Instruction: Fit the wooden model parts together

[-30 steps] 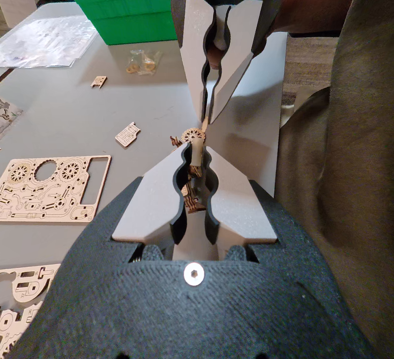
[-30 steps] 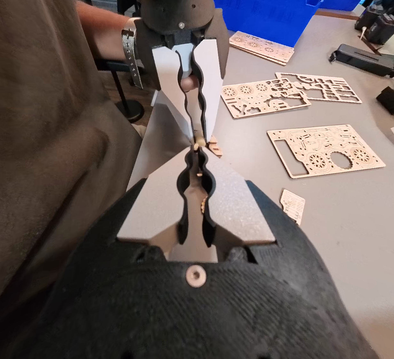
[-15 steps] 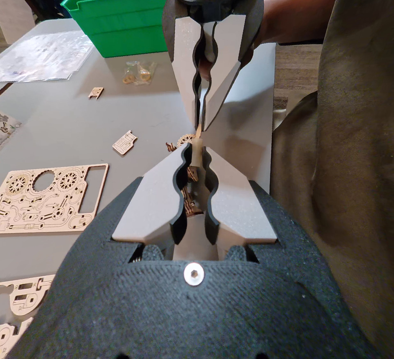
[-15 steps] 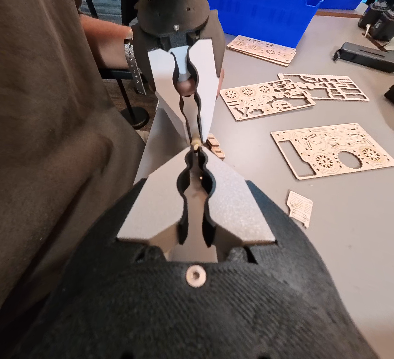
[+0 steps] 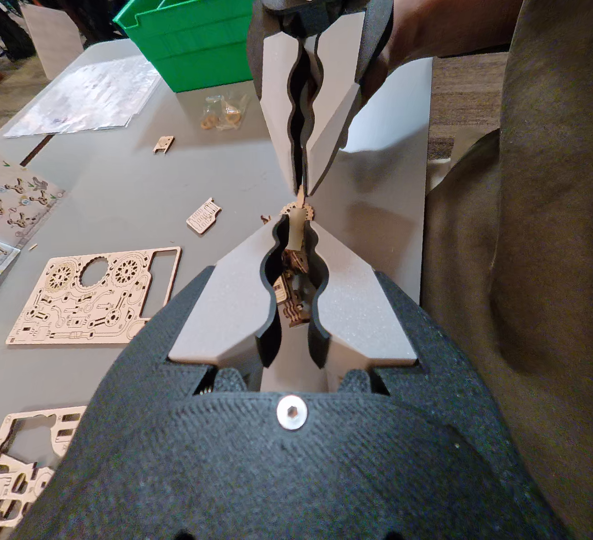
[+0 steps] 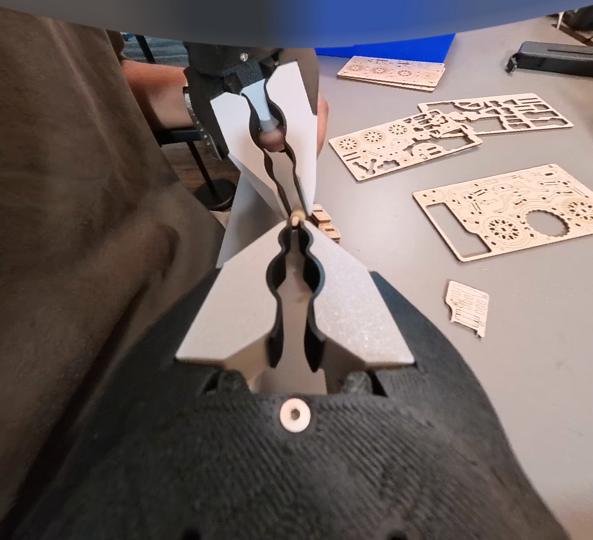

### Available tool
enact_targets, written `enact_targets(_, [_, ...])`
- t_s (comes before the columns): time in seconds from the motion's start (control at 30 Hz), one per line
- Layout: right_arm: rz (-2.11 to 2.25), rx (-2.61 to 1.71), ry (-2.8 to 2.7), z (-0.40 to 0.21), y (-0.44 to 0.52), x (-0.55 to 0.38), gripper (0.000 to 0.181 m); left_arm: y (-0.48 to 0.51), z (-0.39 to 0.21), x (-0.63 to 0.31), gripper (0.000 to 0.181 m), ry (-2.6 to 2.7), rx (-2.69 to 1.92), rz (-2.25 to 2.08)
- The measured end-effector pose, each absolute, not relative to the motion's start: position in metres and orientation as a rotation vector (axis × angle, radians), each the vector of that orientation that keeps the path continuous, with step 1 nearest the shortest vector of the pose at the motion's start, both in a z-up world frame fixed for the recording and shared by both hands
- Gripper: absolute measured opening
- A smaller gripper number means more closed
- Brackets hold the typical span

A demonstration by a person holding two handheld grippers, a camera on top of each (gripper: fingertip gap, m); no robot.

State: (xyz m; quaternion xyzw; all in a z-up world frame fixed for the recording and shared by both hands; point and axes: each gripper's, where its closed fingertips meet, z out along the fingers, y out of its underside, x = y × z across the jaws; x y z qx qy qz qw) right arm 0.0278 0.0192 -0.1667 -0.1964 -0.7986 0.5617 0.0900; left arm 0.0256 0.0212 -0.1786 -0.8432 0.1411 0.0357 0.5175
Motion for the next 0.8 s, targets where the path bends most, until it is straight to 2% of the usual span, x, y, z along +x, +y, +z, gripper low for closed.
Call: enact_targets(0.8, [1.609, -0.626, -2.379, -0.1710, 0.0185, 0.0235, 0.001, 0.0198, -0.1811, 0.0224, 0.007, 0.331, -2.032, 0.090])
